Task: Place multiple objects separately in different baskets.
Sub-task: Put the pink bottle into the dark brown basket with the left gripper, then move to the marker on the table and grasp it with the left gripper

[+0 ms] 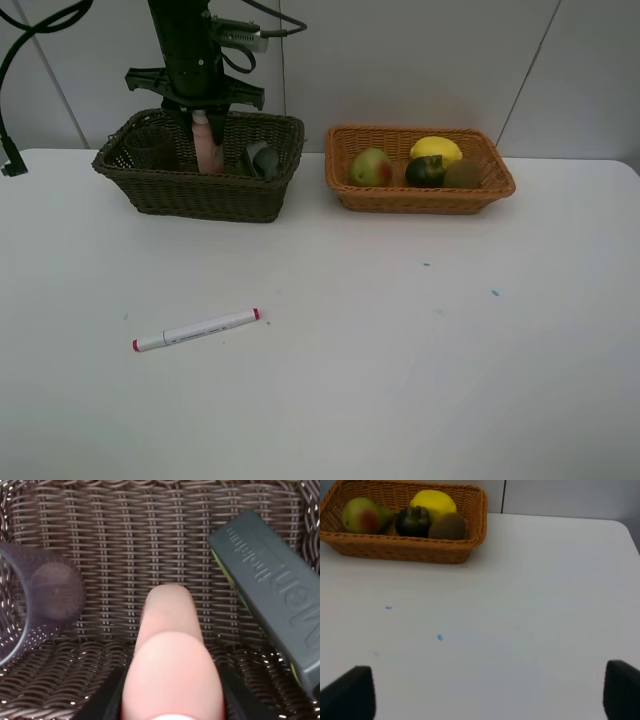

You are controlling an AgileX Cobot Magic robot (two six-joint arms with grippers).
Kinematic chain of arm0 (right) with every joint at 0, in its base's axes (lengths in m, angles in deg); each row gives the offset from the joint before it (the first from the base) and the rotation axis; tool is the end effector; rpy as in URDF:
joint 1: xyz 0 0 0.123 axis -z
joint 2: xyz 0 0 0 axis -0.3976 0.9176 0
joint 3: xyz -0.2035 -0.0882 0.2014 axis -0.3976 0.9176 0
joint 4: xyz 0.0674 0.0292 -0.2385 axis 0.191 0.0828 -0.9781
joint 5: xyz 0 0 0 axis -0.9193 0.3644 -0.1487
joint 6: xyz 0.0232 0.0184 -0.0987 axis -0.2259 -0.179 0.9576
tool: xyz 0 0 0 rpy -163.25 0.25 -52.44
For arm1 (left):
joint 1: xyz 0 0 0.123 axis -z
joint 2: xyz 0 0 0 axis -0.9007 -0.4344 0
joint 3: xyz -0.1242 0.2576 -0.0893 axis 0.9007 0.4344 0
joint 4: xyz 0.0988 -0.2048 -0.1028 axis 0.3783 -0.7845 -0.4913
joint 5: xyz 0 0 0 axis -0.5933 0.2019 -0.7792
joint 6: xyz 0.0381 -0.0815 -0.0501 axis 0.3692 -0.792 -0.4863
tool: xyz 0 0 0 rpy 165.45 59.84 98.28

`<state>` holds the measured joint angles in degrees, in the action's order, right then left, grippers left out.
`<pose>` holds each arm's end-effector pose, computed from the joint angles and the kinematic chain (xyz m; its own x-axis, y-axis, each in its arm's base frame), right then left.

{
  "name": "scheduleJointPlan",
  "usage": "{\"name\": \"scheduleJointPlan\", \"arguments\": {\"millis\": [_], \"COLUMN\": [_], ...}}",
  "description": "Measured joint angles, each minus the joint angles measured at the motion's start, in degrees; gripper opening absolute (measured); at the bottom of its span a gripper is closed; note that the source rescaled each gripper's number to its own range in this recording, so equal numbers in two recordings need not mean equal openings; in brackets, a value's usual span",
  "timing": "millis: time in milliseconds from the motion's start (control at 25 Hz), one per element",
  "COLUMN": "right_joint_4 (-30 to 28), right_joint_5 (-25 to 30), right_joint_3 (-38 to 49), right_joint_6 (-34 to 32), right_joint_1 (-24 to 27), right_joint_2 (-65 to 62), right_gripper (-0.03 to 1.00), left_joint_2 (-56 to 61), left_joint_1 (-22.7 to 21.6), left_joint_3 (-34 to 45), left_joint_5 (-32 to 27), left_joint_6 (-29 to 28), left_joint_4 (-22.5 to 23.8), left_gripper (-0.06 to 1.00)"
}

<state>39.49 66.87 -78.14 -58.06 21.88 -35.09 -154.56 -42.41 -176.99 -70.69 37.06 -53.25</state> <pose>-0.0142 -0.0099 0.2776 -0.4328 -0.0634 -0.8993 0.0344 0.9956 -0.0867 0.4637 -0.1673 0.2194 -0.9568 0.1231 -0.2635 0.0996 0.9899 0.1005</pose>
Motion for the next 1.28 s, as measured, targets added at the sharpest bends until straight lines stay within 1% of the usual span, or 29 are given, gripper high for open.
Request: {"name": "scheduleJointPlan", "arguments": {"millis": [240, 520, 560, 600, 640, 680, 720, 760, 800, 960, 1160, 1280], "right_joint_4": [0.0, 0.0, 0.0, 0.0, 0.0, 0.0, 0.0, 0.0, 0.0, 0.0, 0.0, 0.0], "right_joint_5": [0.0, 0.0, 0.0, 0.0, 0.0, 0.0, 0.0, 0.0, 0.0, 0.0, 0.0, 0.0], "right_joint_3": [0.0, 0.0, 0.0, 0.0, 0.0, 0.0, 0.0, 0.0, 0.0, 0.0, 0.0, 0.0], "right_joint_6": [0.0, 0.0, 0.0, 0.0, 0.0, 0.0, 0.0, 0.0, 0.0, 0.0, 0.0, 0.0], "right_joint_1": [0.0, 0.0, 0.0, 0.0, 0.0, 0.0, 0.0, 0.0, 0.0, 0.0, 0.0, 0.0], "right_joint_2": [0.0, 0.0, 0.0, 0.0, 0.0, 0.0, 0.0, 0.0, 0.0, 0.0, 0.0, 0.0], "right_gripper": [1.0, 1.0, 1.0, 1.0, 1.0, 1.0, 1.0, 1.0, 1.0, 1.0, 1.0, 1.0], "left_joint_2": [0.0, 0.0, 0.0, 0.0, 0.0, 0.0, 0.0, 0.0, 0.0, 0.0, 0.0, 0.31], "left_joint_1": [-0.37, -0.5, -0.5, -0.5, -0.5, -0.5, -0.5, -0.5, -0.5, -0.5, -0.5, -0.5], "left_joint_3": [0.01, 0.01, 0.01, 0.01, 0.01, 0.01, 0.01, 0.01, 0.01, 0.01, 0.01, 0.01], "left_joint_5": [0.0, 0.0, 0.0, 0.0, 0.0, 0.0, 0.0, 0.0, 0.0, 0.0, 0.0, 0.0], "left_joint_6": [0.12, 3.68, 4.03, 4.02, 4.02, 3.97, 3.93, 3.74, 3.46, 2.91, 2.9, 2.9], "left_joint_4": [0.0, 0.0, 0.0, 0.0, 0.0, 0.0, 0.0, 0.0, 0.0, 0.0, -0.08, -1.55], "left_gripper": [0.4, 0.4, 0.41, 0.48, 0.59, 0.74, 0.86, 0.92, 0.96, 1.0, 1.0, 1.0]}}
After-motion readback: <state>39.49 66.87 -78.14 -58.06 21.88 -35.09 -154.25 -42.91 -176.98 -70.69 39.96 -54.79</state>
